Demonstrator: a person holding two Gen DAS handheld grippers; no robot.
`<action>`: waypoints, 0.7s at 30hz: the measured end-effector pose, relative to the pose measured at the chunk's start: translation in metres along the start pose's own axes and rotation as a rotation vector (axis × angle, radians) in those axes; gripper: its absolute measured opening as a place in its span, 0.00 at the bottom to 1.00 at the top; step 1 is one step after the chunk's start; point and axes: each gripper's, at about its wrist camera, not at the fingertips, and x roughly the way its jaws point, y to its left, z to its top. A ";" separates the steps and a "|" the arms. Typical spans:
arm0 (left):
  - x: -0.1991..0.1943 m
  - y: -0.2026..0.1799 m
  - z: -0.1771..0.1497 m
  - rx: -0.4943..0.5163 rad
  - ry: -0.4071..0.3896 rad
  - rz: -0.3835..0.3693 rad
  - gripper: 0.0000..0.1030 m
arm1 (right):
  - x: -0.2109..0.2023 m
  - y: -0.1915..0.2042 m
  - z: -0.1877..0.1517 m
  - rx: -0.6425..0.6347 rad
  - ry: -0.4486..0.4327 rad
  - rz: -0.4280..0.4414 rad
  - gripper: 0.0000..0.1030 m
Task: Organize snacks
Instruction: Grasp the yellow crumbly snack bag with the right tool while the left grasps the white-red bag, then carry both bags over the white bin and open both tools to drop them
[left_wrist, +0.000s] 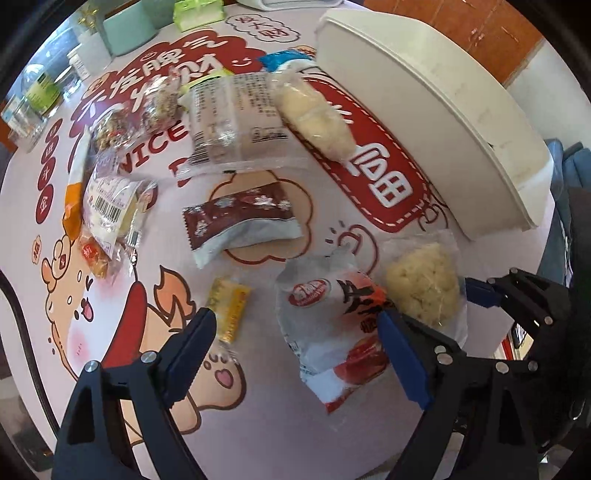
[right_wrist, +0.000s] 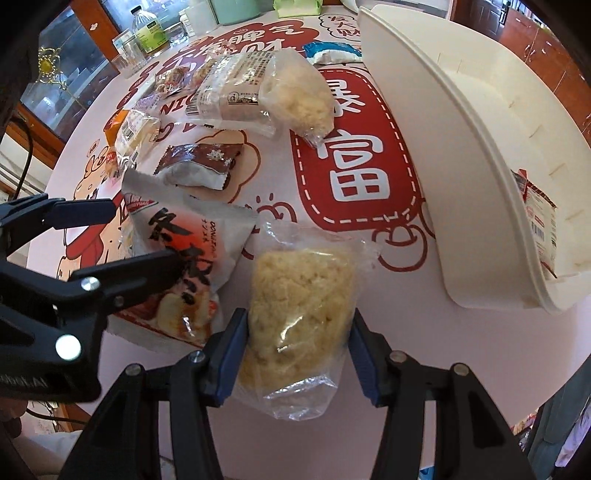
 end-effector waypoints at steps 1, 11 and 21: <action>-0.001 -0.002 0.001 0.004 0.000 -0.012 0.86 | -0.001 -0.002 0.000 0.001 -0.001 0.004 0.52; 0.021 -0.014 0.001 -0.068 0.087 -0.131 0.79 | 0.000 -0.006 -0.008 -0.017 0.005 0.059 0.52; 0.013 -0.027 0.001 -0.088 0.031 -0.094 0.31 | -0.012 -0.009 -0.013 -0.057 -0.013 0.069 0.51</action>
